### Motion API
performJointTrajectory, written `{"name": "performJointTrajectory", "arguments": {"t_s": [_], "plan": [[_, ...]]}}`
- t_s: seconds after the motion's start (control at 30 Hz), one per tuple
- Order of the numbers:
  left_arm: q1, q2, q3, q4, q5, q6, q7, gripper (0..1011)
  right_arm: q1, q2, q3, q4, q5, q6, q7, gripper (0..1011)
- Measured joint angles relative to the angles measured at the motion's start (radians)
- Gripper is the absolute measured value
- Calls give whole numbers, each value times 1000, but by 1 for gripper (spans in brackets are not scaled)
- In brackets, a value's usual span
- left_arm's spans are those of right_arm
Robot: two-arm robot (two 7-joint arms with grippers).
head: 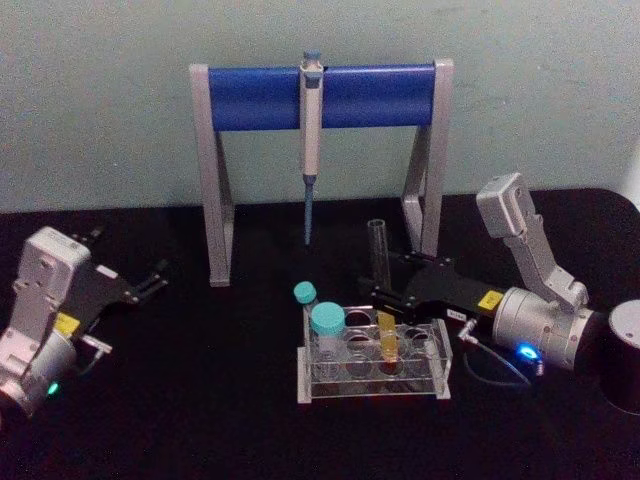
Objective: Pick up the test tube from the test tube rack, shake it, then place it back into the test tube rack.
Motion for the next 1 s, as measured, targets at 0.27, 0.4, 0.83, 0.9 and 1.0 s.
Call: {"name": "performJointTrajectory", "arguments": {"t_s": [0.27, 0.4, 0.83, 0.9, 1.0], "plan": [[0, 0, 0, 0, 0, 0, 0, 1010, -1, 0, 0, -1, 1, 0, -1, 392], [0, 0, 0, 0, 0, 0, 0, 1010, -1, 0, 0, -1, 1, 0, -1, 258], [0, 0, 0, 0, 0, 0, 0, 1010, -1, 0, 0, -2, 2, 0, -1, 235], [0, 0, 0, 0, 0, 0, 0, 1009, -1, 0, 0, -2, 2, 0, -1, 235], [0, 0, 0, 0, 0, 0, 0, 1009, -3, 0, 0, -2, 2, -7, 0, 235]]}}
